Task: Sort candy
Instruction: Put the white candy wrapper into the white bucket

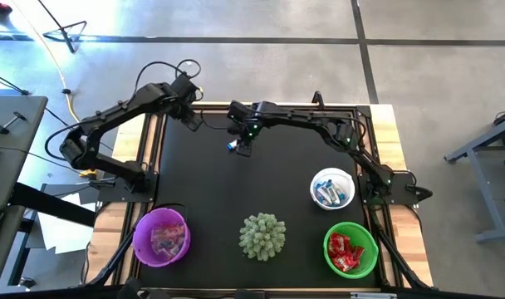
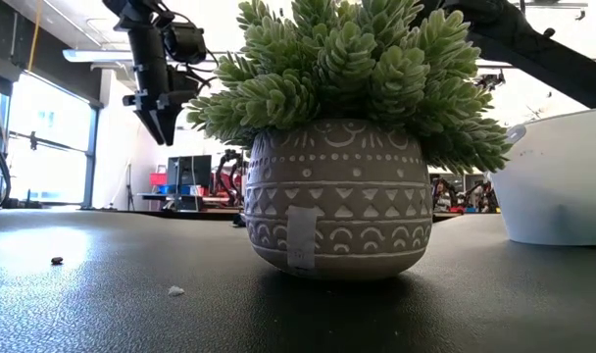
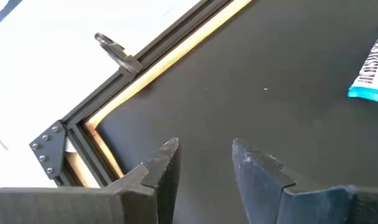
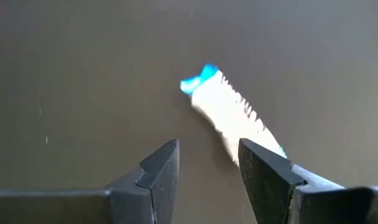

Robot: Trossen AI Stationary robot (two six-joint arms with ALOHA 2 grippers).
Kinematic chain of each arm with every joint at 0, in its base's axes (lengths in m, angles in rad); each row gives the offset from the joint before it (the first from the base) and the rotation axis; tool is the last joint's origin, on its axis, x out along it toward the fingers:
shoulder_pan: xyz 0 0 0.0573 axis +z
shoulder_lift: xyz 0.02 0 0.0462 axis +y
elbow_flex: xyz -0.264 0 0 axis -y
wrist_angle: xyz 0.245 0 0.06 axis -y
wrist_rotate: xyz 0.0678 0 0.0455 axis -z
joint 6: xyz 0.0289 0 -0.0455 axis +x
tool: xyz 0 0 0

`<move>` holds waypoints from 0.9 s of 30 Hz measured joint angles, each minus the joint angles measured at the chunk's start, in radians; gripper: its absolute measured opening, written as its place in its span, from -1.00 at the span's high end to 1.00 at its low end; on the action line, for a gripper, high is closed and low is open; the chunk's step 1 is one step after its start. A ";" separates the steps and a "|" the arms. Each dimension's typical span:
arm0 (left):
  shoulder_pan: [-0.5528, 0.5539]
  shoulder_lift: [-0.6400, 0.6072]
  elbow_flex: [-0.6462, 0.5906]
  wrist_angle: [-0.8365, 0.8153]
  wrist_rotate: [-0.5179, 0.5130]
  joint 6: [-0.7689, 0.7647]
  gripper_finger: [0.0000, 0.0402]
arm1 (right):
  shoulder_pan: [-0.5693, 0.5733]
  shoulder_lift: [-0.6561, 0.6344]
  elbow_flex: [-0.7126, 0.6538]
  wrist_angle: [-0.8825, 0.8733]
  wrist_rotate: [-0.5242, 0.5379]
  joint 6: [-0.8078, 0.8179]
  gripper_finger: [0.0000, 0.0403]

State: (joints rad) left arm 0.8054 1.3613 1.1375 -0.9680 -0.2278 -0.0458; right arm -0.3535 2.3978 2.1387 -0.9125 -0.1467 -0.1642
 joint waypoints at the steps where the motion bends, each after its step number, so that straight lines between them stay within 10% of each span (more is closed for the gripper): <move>1: 0.006 0.000 0.000 0.000 0.000 0.004 0.35 | 0.000 0.000 0.000 0.021 0.000 -0.001 0.21; 10: 0.061 0.000 0.000 0.001 -0.001 0.024 0.35 | 0.001 0.000 0.000 0.117 -0.019 -0.286 0.21; 27: 0.074 -0.002 0.000 0.011 0.007 0.058 0.35 | -0.002 0.059 -0.001 0.234 -0.017 -0.196 0.21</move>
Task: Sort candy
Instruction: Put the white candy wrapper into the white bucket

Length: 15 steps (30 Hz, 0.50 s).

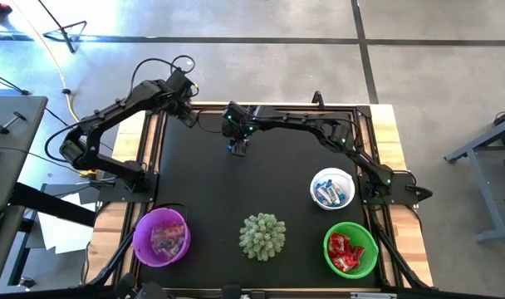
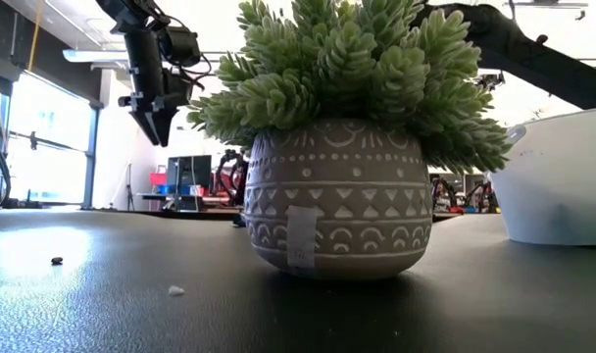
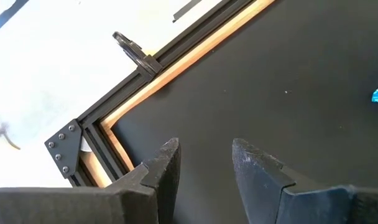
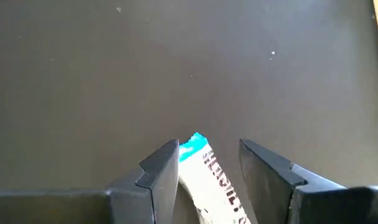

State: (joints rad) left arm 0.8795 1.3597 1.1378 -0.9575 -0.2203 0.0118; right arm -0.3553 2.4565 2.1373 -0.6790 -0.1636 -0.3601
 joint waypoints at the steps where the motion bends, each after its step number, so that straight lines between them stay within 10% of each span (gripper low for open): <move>1: 0.000 0.000 0.000 0.002 0.001 0.000 0.35 | 0.000 0.000 0.001 0.002 -0.001 -0.005 0.21; 15: -0.002 -0.001 0.000 0.004 0.058 0.018 0.35 | 0.000 0.000 0.001 -0.081 0.001 -0.183 0.21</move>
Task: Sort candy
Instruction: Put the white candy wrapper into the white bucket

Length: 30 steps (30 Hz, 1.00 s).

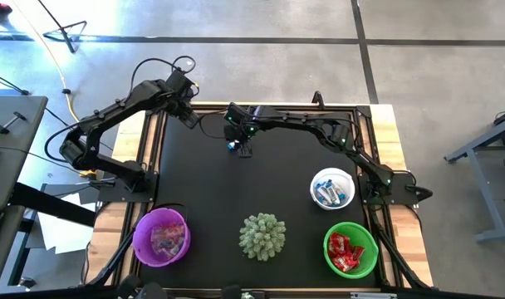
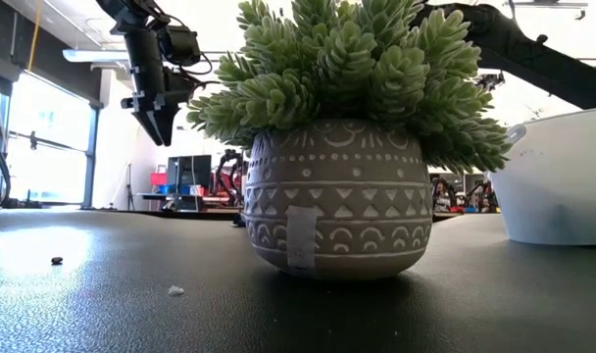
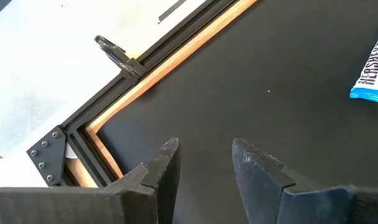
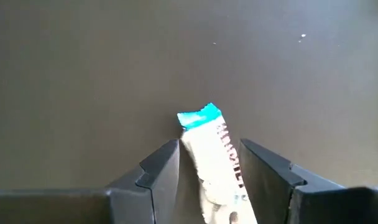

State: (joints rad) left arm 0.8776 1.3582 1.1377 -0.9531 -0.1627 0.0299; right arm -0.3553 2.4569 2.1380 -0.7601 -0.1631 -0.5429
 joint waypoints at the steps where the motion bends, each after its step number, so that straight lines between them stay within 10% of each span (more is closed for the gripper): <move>1: 0.000 0.000 0.000 0.000 0.001 0.000 0.35 | 0.000 0.000 0.000 0.001 0.007 -0.009 0.21; 30: -0.002 0.000 0.000 -0.008 0.004 -0.082 0.35 | -0.116 0.000 0.000 -0.185 0.031 -0.172 0.21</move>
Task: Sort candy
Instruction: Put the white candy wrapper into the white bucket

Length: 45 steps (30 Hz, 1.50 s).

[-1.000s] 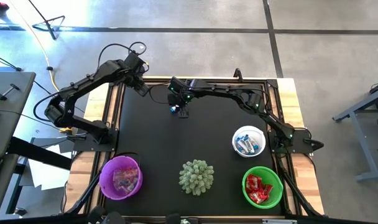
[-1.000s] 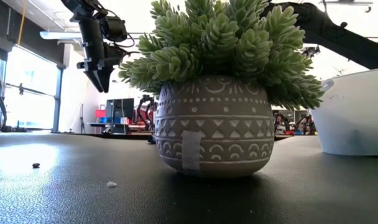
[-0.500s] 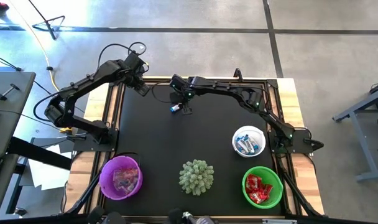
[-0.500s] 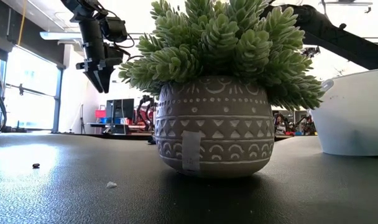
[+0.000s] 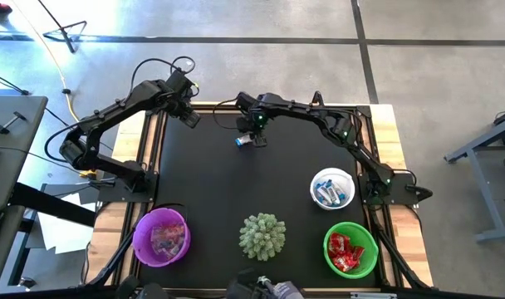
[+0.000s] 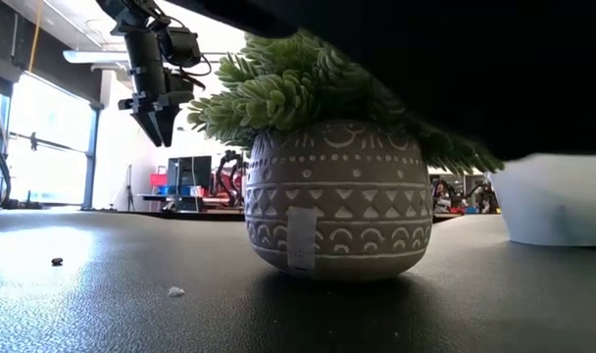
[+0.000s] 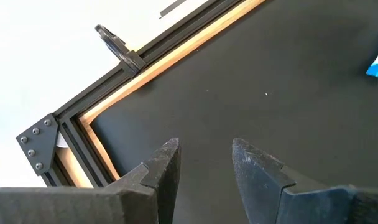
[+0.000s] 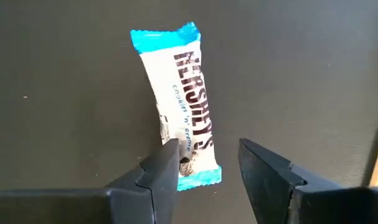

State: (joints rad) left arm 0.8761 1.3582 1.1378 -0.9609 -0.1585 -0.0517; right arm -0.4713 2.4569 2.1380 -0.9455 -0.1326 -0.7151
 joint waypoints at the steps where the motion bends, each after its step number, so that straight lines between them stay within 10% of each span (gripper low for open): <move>1: 0.000 0.000 0.000 0.000 0.000 0.000 0.35 | -0.002 0.000 0.000 -0.003 -0.004 0.000 0.21; 14: 0.000 0.000 0.000 0.001 0.000 -0.025 0.35 | -0.049 0.000 0.000 -0.099 -0.084 0.066 0.25; 30: 0.000 0.000 0.000 0.001 0.000 -0.026 0.35 | -0.087 -0.002 0.001 -0.137 -0.085 0.135 0.97; 45: 0.000 0.000 0.000 -0.008 -0.001 -0.023 0.35 | -0.089 -0.020 0.000 -0.219 -0.069 0.222 0.99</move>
State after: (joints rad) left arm 0.8764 1.3586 1.1378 -0.9688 -0.1590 -0.0746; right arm -0.5601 2.4364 2.1380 -1.1644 -0.2017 -0.4934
